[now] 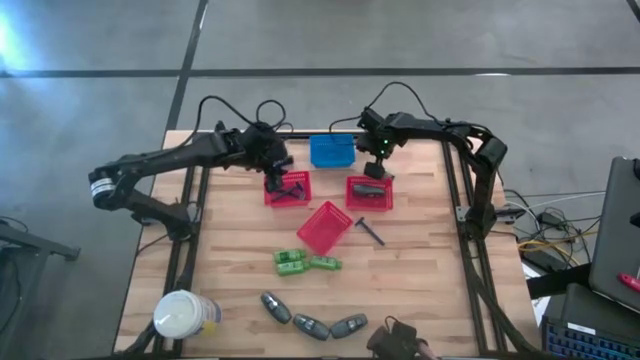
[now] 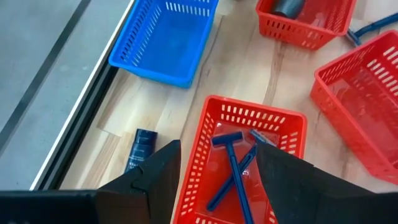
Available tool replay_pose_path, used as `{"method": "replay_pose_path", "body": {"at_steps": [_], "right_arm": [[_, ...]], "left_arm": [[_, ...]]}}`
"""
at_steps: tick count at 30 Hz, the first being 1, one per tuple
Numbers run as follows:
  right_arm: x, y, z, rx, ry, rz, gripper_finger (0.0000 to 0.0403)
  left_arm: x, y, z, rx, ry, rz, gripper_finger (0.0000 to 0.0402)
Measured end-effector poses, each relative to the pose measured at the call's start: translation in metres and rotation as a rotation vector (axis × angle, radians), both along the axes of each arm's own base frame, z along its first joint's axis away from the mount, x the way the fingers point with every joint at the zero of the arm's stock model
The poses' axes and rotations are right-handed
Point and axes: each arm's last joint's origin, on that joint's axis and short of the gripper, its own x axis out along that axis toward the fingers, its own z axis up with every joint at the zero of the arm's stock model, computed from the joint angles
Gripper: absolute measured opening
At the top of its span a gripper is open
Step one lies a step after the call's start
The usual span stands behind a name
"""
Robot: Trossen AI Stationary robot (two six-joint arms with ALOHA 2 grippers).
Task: Pick & Place Travel size toiletries
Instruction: Put the dark blue shaving cream into the blue bin
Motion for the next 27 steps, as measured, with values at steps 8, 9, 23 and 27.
{"method": "replay_pose_path", "body": {"at_steps": [8,9,23,27], "right_arm": [[0.0,-0.002,-0.024,0.117,0.03,-0.058,0.0324],[0.001,-0.003,-0.025,0.119,0.032,-0.063,0.0318],[-0.005,-0.011,-0.018,0.132,0.052,-0.119,0.0155],[-0.007,-0.008,-0.001,0.114,0.019,-0.128,0.012]], "left_arm": [[-0.001,0.0,-0.006,0.012,0.024,-0.024,0.0213],[-0.001,0.0,-0.006,0.012,0.024,-0.025,0.0213],[-0.002,-0.001,-0.01,0.023,0.047,-0.046,0.0213],[-0.007,-0.001,-0.011,0.044,0.102,-0.008,0.0213]]}}
